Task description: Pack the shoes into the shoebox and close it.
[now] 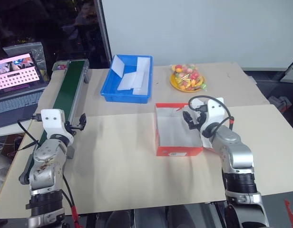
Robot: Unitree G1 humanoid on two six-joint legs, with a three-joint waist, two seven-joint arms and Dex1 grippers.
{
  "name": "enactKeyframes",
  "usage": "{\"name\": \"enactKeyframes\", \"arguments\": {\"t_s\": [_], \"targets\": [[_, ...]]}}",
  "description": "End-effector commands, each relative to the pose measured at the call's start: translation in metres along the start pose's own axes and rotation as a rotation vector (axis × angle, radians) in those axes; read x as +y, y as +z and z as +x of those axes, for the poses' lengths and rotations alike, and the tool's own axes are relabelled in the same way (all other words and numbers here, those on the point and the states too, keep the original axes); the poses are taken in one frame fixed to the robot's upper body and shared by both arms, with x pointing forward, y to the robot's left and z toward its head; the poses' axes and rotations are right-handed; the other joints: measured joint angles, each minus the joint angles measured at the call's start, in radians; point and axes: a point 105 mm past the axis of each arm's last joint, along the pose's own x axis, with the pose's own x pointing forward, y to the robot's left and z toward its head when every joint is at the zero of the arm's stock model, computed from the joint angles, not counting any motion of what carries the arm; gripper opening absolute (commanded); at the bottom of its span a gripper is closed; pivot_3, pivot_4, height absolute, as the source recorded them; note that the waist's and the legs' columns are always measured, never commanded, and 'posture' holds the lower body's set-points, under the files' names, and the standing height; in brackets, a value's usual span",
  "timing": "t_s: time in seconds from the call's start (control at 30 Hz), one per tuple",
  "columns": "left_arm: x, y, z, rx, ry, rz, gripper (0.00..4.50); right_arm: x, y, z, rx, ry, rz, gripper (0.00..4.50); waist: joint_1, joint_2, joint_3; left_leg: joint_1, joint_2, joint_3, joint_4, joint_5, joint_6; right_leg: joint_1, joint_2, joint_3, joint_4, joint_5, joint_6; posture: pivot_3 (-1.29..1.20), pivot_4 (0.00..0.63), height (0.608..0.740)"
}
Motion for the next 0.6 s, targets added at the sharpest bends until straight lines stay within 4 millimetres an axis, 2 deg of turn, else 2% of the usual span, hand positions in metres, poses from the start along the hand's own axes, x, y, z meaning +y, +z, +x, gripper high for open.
{"name": "enactKeyframes", "arguments": {"t_s": [0.03, 0.1, 0.13, 0.23, 0.3, 0.4, 0.6], "targets": [[-0.008, 0.020, -0.001, -0.063, -0.037, 0.082, 4.46, 0.043, 0.044, 0.001, -0.141, 0.195, -0.031, 4.50, -0.001, 0.000, 0.000, 0.000, 0.000, 0.000, 0.000, 0.000, 0.000, 0.000, 0.000, 0.000, 0.000, 0.000, 0.000, 0.00, 0.150, 0.740], [-0.008, 0.026, 0.000, -0.094, -0.029, 0.097, 4.46, 0.107, 0.071, -0.010, -0.199, 0.505, -0.083, 4.50, -0.012, 0.000, 0.001, 0.000, 0.000, 0.001, 0.000, 0.000, 0.000, -0.001, 0.000, 0.001, 0.000, 0.000, -0.001, 0.00, 0.150, 0.740], [-0.007, 0.027, 0.000, -0.099, -0.021, 0.094, 4.46, 0.128, 0.075, -0.019, -0.203, 0.627, -0.124, 4.50, -0.018, 0.001, 0.001, 0.000, 0.000, 0.001, 0.000, 0.000, 0.000, -0.001, 0.000, 0.001, 0.001, 0.000, -0.001, 0.00, 0.150, 0.740], [-0.001, 0.025, -0.003, -0.093, 0.001, 0.092, 4.46, 0.159, 0.078, -0.042, -0.193, 0.852, -0.162, 4.50, -0.020, 0.001, 0.001, 0.002, 0.004, -0.001, 0.000, 0.000, 0.000, 0.000, 0.004, 0.000, 0.001, 0.001, -0.001, 0.00, 0.150, 0.740], [0.004, 0.025, -0.005, -0.093, 0.019, 0.094, 4.46, 0.170, 0.082, -0.054, -0.199, 0.946, -0.150, 4.50, -0.010, 0.000, 0.001, 0.002, 0.005, -0.003, 0.000, 0.000, 0.000, 0.001, 0.006, -0.002, 0.000, 0.001, -0.001, 0.00, 0.150, 0.740], [0.007, 0.027, -0.007, -0.095, 0.026, 0.093, 4.46, 0.174, 0.082, -0.061, -0.196, 0.993, -0.159, 4.50, 0.004, 0.000, 0.001, -0.001, 0.004, -0.004, 0.000, 0.000, 0.000, 0.000, 0.005, -0.002, 0.000, 0.001, -0.001, 0.00, 0.150, 0.740], [0.022, 0.020, -0.017, -0.065, 0.068, 0.099, 4.46, 0.172, 0.070, -0.056, -0.160, 0.959, -0.174, 4.50, 0.004, 0.000, 0.001, -0.001, 0.004, -0.004, 0.000, 0.000, -0.001, -0.001, 0.004, -0.002, -0.001, 0.001, -0.001, 0.00, 0.150, 0.740]]}}
